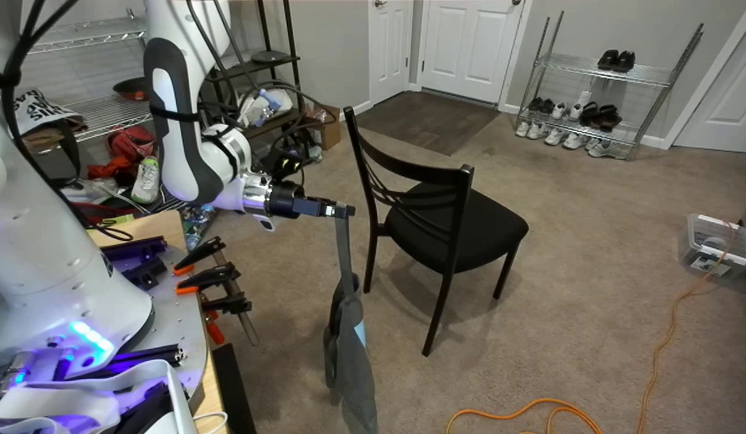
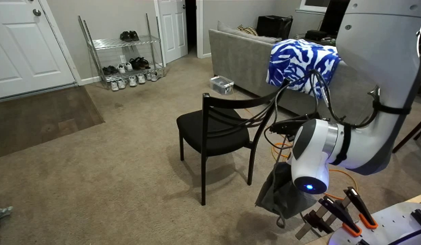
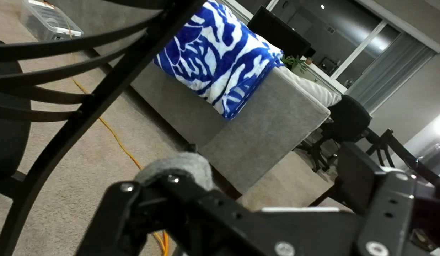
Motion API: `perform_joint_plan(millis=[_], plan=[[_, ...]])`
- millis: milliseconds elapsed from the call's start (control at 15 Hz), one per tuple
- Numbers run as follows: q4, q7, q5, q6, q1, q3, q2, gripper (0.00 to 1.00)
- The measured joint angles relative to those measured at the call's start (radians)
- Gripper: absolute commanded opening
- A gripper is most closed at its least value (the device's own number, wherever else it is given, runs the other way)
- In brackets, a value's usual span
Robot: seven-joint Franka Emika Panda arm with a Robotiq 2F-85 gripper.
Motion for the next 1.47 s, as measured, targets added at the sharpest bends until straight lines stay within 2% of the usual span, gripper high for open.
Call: perform_joint_plan(millis=[333,933,1467], plan=[[-0.006,0.005,-0.033,0.034,-0.034,-0.036,-0.008,1.00],[-0.055,-0.015,-0.139,0.032,-0.034,-0.112,-0.065,1.00],[-0.116,-0.168,-0.296,-0.002,-0.034,-0.170,-0.148,1.00]])
